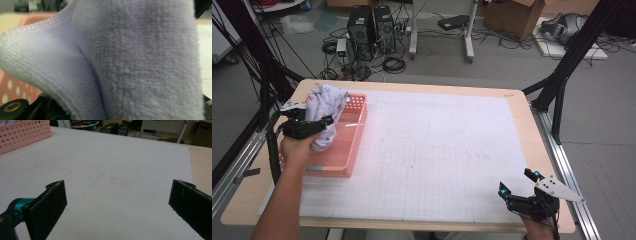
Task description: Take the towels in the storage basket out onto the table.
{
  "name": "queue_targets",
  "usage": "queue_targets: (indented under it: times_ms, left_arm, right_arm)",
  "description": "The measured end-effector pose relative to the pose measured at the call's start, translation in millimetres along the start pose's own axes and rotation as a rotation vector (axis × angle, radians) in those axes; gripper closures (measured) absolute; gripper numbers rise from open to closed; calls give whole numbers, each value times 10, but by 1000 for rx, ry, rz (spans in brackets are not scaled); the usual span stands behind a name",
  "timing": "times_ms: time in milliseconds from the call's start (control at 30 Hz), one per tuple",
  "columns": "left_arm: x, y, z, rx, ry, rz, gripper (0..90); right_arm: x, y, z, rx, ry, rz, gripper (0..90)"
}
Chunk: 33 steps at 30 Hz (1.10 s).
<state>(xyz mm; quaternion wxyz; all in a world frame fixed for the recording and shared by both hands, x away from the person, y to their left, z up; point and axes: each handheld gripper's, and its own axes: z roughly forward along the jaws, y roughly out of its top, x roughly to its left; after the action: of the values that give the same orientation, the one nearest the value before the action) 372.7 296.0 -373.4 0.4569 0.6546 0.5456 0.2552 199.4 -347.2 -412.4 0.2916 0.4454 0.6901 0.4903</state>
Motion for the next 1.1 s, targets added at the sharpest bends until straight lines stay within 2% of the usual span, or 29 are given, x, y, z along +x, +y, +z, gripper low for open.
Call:
queue_targets:
  times_ms: [33, 67, 133, 167, 233, 367, 433, 467, 567, 600, 633, 733, 767, 800, 833, 867, 967, 1100]
  left_arm:
    - [0, 0, 0, 0, 0, 0, 498]
    - [-7, 3, -36, -47, -30, 4, 498]
    - [-13, 2, -53, -64, -39, 6, 498]
    - [-23, 7, -82, -83, -53, 30, 498]
    - [-34, 15, -113, -111, -67, 49, 498]
    - [-35, 36, -173, -182, -98, 52, 497]
    - [-35, 35, -181, -194, -108, 57, 497]
    - [-44, 31, -193, -199, -117, 78, 497]
    - [-75, 34, -210, -217, -132, 77, 495]
    - [-132, 50, -236, -249, -156, 64, 495]
    - [-132, 50, -236, -249, -156, 64, 494]
    - [-250, 96, -266, -274, -195, 81, 492]
    - [-339, 129, -265, -291, -225, 92, 491]
    - [-379, 144, -257, -297, -245, 97, 490]
    - [-379, 144, -257, -297, -245, 97, 489]
    - [-456, 171, -217, -304, -290, 103, 488]
    - [-546, 190, -172, -306, -318, 124, 487]
    - [-824, 241, -117, -325, -391, 164, 484]
  right_arm:
    - [-2, 0, -3, 0, -3, 0, 3]
    - [-2, -1, -4, -1, -2, 0, 2]
    - [-4, 0, 1, -4, -2, -5, 3]
    - [-2, -1, 3, 0, 2, 0, 2]
    - [-3, -2, 11, 3, 2, -2, 2]
    - [1, 0, 23, 2, 5, 1, 2]
    - [-1, -2, 29, 6, 5, 3, 2]
    - [-5, -2, 32, 8, 2, 1, 2]
    - [-1, 7, 27, 1, 2, 4, 2]
    - [9, 10, 17, -2, 4, 5, 2]
    - [9, 10, 17, -2, 4, 5, 2]
    - [26, 13, -2, -4, 10, 2, 3]
    - [26, 13, 1, -5, 13, 5, 2]
    - [22, 14, 4, -4, 12, 1, 3]
    - [20, 14, 6, -1, 12, -3, 2]
    - [23, 15, 6, 0, 12, 0, 2]
    - [25, 14, 4, -3, 10, -2, 2]
    - [3, 11, -3, -2, 7, 4, 2]
